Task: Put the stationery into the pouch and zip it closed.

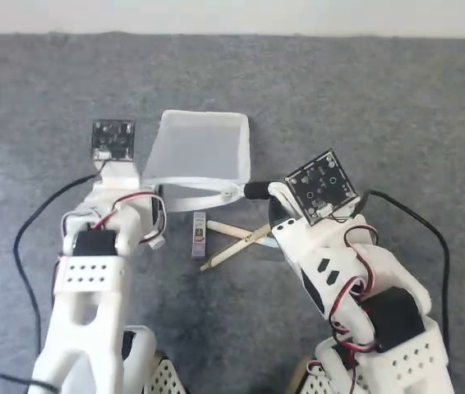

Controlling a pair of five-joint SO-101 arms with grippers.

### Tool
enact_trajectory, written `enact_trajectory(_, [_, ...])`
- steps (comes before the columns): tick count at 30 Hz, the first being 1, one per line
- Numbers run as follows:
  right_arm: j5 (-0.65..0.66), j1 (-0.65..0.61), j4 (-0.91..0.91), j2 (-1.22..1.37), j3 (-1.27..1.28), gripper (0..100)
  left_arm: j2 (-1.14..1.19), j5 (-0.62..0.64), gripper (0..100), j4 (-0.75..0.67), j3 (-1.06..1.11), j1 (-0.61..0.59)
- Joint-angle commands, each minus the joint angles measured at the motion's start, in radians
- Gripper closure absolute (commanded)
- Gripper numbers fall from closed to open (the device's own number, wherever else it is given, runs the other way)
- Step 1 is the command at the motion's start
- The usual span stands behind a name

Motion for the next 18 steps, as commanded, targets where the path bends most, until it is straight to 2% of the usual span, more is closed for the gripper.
enact_trajectory(1, [0.012, -0.004, 0.002, -0.016, -0.063, 99.2, 0.04, -0.023, 99, 0.021, -0.081, -0.008])
enact_trajectory(9, [0.014, -0.002, 0.004, -0.015, -0.06, 98.3, 0.008, -0.018, 99, 0.043, -0.088, -0.011])
enact_trajectory(14, [0.009, -0.001, 0.001, -0.015, -0.021, 80.9, -0.003, -0.017, 99, 0.078, -0.111, -0.061])
enact_trajectory(18, [0.012, -0.001, 0.002, -0.013, -0.017, 79.3, -0.005, 0.012, 99, 0.118, -0.142, -0.091])
